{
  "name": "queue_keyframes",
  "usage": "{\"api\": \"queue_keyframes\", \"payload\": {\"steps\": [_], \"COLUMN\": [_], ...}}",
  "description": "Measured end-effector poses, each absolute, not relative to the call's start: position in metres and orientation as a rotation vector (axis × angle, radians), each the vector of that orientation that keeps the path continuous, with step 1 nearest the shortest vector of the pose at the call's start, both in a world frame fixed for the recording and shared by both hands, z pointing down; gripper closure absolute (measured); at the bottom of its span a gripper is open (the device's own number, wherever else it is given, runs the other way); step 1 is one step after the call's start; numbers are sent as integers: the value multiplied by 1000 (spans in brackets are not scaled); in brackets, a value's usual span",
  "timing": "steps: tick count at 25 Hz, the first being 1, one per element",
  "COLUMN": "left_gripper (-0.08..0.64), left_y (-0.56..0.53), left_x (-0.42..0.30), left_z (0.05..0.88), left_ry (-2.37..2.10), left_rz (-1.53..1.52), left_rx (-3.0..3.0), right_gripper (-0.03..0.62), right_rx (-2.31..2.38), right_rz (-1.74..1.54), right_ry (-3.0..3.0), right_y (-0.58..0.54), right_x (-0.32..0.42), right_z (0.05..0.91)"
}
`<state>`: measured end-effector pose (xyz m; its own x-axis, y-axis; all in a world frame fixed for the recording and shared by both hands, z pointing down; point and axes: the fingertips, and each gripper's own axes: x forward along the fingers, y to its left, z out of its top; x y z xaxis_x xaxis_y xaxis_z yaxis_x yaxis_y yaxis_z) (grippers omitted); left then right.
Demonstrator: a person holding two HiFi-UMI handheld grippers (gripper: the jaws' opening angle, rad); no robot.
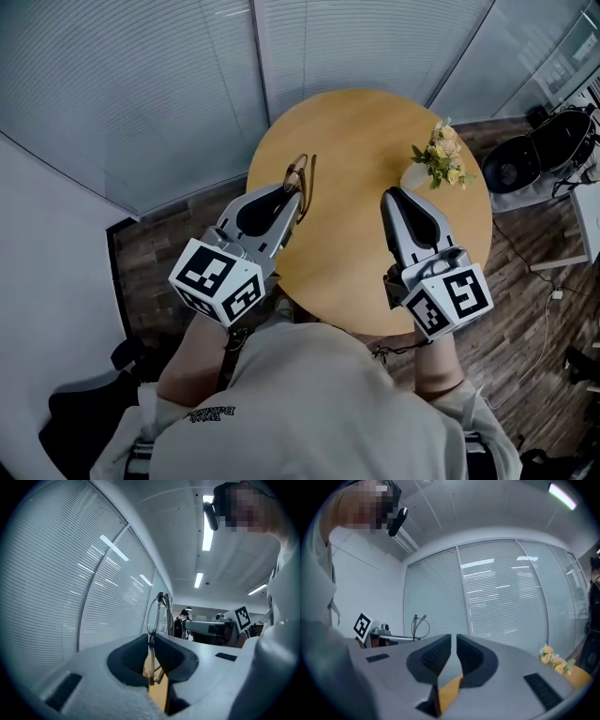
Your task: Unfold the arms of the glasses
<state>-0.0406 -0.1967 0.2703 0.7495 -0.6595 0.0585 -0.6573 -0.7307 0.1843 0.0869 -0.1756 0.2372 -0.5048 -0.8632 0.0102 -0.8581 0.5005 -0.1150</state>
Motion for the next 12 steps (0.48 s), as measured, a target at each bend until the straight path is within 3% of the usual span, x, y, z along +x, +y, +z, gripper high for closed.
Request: {"api": "queue_keyframes", "payload": {"steps": [12], "left_gripper": [506], "left_y": [-182], "left_x": [-18], "left_z": [283], "left_ry": [-981], "left_rz": [66], "left_rx": [2792], "right_gripper": [554], "right_rx": [-1211], "right_rz": [-169], "right_ry": [2683], "right_y": [-181], "right_x": [43], "right_z": [178]}}
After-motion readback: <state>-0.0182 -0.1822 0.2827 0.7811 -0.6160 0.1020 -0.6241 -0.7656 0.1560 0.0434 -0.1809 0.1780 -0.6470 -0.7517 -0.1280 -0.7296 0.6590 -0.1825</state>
